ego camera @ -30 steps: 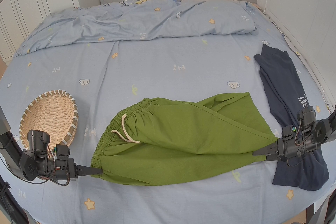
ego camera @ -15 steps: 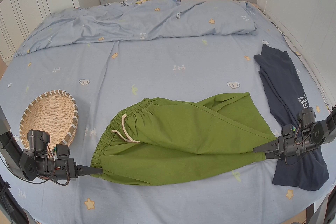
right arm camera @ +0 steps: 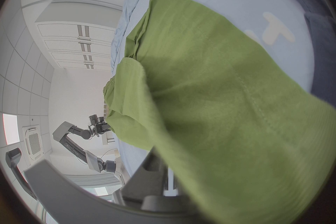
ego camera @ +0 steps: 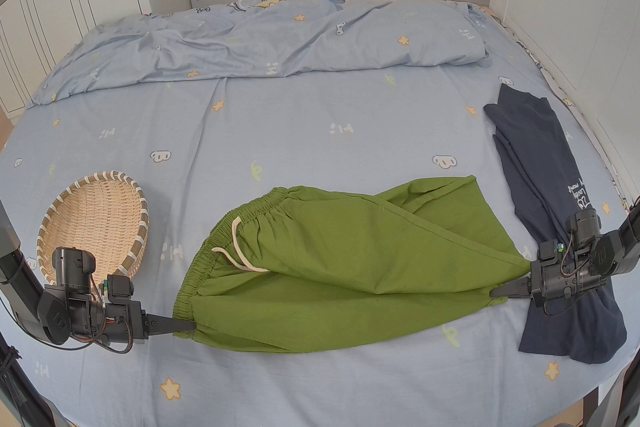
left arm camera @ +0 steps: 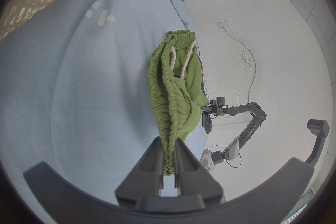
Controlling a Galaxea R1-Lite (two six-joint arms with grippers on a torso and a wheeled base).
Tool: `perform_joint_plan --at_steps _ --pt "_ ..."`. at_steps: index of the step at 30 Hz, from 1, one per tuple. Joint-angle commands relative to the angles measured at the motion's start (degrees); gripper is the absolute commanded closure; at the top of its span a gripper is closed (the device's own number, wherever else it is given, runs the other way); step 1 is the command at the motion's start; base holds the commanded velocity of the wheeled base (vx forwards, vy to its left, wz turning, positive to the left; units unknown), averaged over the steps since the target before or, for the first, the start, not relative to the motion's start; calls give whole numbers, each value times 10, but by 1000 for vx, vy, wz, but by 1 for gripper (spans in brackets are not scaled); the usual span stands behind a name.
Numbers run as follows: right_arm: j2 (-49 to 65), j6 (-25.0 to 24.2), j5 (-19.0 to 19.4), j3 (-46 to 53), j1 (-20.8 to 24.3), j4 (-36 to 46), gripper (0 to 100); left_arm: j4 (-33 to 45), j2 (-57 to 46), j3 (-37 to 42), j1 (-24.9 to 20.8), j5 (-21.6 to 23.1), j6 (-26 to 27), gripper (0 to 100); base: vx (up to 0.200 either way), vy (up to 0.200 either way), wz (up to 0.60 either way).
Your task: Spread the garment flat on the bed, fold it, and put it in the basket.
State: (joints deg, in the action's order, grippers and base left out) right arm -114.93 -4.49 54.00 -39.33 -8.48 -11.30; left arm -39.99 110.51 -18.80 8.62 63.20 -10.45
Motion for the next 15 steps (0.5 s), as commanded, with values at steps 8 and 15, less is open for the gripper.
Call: perform_joint_plan --at_steps 8,15 --pt "55 -2 2 15 -13 22 100 10 -9 -7 10 -1 -19 100 0 0 0" --pt "182 3 -4 19 -9 147 100 45 -104 9 16 -4 -105 100 0 0 0"
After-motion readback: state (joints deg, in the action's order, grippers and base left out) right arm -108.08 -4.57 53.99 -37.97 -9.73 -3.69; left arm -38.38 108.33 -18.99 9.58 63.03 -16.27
